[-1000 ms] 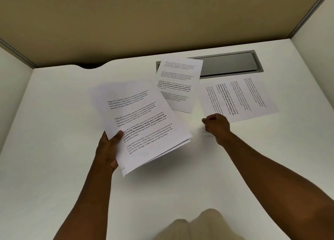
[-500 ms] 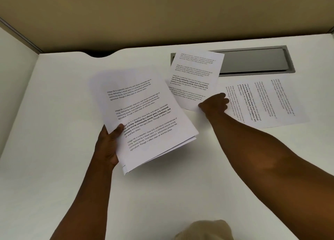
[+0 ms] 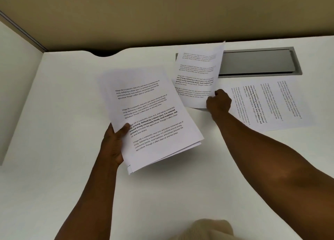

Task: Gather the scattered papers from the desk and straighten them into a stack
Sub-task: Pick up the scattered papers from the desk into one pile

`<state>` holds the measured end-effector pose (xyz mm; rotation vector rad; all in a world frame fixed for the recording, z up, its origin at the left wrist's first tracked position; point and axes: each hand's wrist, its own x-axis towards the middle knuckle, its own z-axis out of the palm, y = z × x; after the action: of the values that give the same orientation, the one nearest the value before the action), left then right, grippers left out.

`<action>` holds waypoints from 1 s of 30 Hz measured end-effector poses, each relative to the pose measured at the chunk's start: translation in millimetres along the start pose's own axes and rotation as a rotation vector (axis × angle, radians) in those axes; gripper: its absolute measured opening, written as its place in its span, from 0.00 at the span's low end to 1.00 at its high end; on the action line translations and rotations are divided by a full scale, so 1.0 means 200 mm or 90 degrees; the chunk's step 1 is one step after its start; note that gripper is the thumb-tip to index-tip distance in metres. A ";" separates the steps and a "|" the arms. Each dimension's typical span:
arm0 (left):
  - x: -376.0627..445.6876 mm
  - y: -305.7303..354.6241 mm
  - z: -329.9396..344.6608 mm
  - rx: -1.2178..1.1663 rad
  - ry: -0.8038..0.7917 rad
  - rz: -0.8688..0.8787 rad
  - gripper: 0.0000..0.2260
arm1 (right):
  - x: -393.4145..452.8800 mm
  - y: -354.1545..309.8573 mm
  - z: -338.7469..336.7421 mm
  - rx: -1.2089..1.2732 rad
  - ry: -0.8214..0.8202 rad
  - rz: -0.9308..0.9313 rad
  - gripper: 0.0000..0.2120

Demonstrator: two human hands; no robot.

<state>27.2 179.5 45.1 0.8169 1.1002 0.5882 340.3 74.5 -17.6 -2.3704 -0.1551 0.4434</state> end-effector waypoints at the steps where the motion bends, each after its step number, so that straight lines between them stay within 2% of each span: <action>1: -0.01 0.00 0.00 0.002 -0.002 0.000 0.21 | -0.01 0.01 -0.03 0.040 0.020 -0.024 0.08; 6: -0.08 0.01 0.01 -0.001 -0.011 -0.002 0.21 | -0.05 0.03 -0.28 0.212 0.102 -0.027 0.06; 11: -0.16 -0.01 0.02 0.000 -0.028 0.001 0.20 | -0.16 0.05 -0.62 0.420 0.116 -0.010 0.06; 14: -0.21 -0.03 0.04 -0.012 -0.043 -0.002 0.20 | -0.28 0.06 -0.77 0.548 0.059 0.009 0.06; 17: -0.27 -0.05 0.06 -0.012 -0.058 -0.003 0.19 | -0.41 0.08 -0.86 0.613 -0.031 0.028 0.02; 19: -0.30 -0.06 0.08 -0.011 -0.072 -0.001 0.19 | -0.50 0.09 -0.88 0.643 -0.089 0.037 0.03; 24: -0.38 -0.06 0.12 -0.032 -0.106 0.004 0.20 | -0.71 0.14 -0.85 0.617 -0.210 0.045 0.05; 30: -0.45 -0.05 0.16 -0.065 -0.106 0.025 0.17 | -0.88 0.23 -0.73 0.579 -0.259 0.080 0.05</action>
<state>25.1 95.3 93.3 0.7853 0.8970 0.5942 227.7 -92.8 100.7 -1.3865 0.0190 0.8433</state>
